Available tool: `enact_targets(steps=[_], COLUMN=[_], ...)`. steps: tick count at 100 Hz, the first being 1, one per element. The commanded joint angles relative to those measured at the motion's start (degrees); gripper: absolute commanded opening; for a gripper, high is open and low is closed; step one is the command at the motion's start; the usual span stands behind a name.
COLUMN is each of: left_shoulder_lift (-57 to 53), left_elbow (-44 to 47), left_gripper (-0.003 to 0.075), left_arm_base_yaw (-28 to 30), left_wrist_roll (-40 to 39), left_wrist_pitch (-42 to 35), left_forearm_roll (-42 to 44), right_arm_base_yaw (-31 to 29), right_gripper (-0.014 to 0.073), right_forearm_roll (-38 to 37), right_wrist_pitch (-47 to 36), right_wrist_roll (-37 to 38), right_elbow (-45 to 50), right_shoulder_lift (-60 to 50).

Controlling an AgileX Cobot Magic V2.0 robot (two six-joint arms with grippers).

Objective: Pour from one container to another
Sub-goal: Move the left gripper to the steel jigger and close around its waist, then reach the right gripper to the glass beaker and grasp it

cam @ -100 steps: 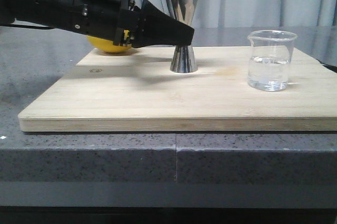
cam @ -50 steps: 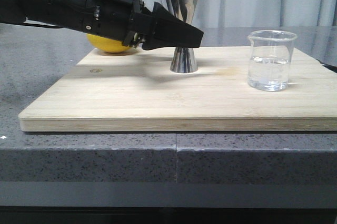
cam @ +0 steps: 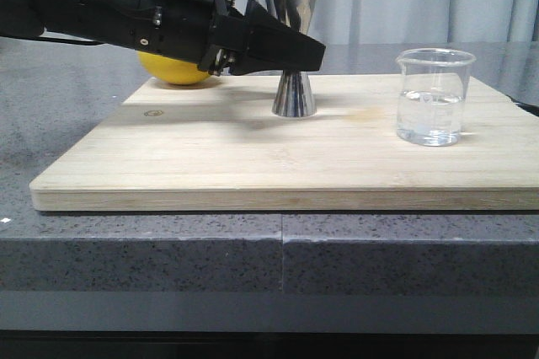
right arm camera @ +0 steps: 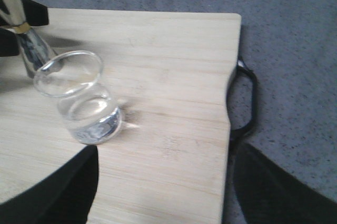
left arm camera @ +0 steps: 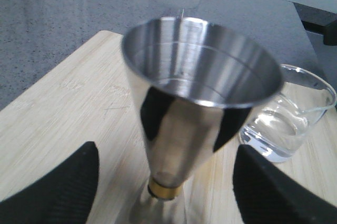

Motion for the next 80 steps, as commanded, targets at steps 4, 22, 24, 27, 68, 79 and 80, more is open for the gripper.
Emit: enact_targets(steps=[4, 22, 24, 27, 68, 79, 80], left_shoulder_lift=[-2.5, -2.5, -2.5, -2.5, -2.5, -2.5, -2.5], left_elbow=[-1.7, -1.7, -1.7, -1.7, -1.7, -1.7, -1.7], left_gripper=[0.0334, 0.0225, 0.0215, 0.0202, 0.0066, 0.0057, 0.0057], left_arm_base_yaw=[-0.3, -0.3, -0.3, -0.3, -0.3, -0.3, -0.3], left_wrist_roll=[0.0, 0.0, 0.0, 0.0, 0.0, 0.0, 0.0], left_wrist_pitch=[2.5, 2.5, 2.5, 2.5, 2.5, 2.8, 2.9], left_forearm_roll=[-3.9, -3.9, -3.9, -3.9, -3.9, -3.9, -3.9], right_arm_base_yaw=[2.5, 3.9, 4.1, 4.5, 8.4, 8.4, 8.4], right_gripper=[0.0484, 0.0484, 0.0484, 0.0484, 0.0484, 0.0484, 0.0484], right_forearm_roll=[-0.9, -0.9, -0.9, -0.9, -1.9, -2.3, -2.5], right_wrist_pitch=[-7.1, -8.4, -9.0, -9.8, -19.7, -20.8, -21.0], right_wrist_roll=[-0.4, -0.4, -0.4, -0.4, -0.4, -0.4, -0.4], right_elbow=[-0.3, 0.0, 0.0, 0.0, 0.0, 0.0, 0.0], right_shoulder_lift=[1.0, 5.3, 6.0, 6.8, 15.6, 15.8, 15.8])
